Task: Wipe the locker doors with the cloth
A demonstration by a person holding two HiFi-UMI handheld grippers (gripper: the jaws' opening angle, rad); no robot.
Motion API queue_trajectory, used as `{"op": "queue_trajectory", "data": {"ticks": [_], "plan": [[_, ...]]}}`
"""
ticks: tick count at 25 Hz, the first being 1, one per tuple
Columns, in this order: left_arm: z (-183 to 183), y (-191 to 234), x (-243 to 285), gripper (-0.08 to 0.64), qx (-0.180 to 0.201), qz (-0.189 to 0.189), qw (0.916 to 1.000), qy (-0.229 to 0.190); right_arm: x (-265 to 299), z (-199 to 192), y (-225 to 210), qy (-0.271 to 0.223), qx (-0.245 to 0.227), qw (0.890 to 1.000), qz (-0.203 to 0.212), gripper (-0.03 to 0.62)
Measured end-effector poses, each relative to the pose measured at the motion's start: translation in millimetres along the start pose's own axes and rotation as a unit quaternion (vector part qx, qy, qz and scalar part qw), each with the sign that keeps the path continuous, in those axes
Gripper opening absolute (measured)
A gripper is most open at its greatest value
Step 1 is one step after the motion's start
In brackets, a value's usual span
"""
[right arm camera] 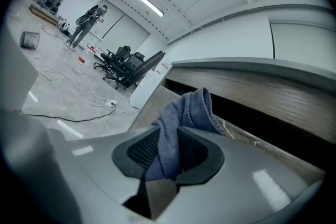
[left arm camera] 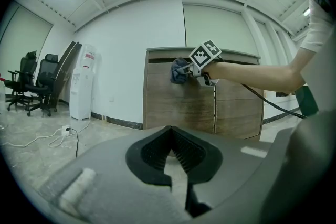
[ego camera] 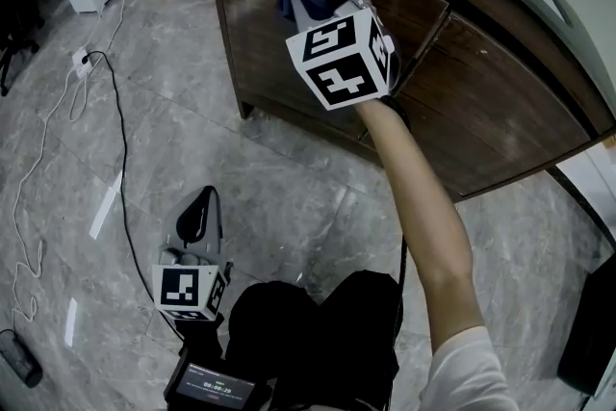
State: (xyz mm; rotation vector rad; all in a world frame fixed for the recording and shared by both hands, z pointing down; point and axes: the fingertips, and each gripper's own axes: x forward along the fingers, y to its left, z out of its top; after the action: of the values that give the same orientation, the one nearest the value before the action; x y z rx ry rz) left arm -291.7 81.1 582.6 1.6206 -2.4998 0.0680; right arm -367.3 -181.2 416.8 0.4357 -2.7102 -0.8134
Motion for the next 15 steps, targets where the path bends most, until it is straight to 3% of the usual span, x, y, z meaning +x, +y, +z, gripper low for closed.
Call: {"op": "queue_trajectory", "data": {"ticks": [15], "plan": [[-6.2,7.8,-1.9,0.003,0.000,0.006,1.0000,0.006,26.7,-68.9,61.0,0.045,-0.020,0.998,0.032,0.104]]}}
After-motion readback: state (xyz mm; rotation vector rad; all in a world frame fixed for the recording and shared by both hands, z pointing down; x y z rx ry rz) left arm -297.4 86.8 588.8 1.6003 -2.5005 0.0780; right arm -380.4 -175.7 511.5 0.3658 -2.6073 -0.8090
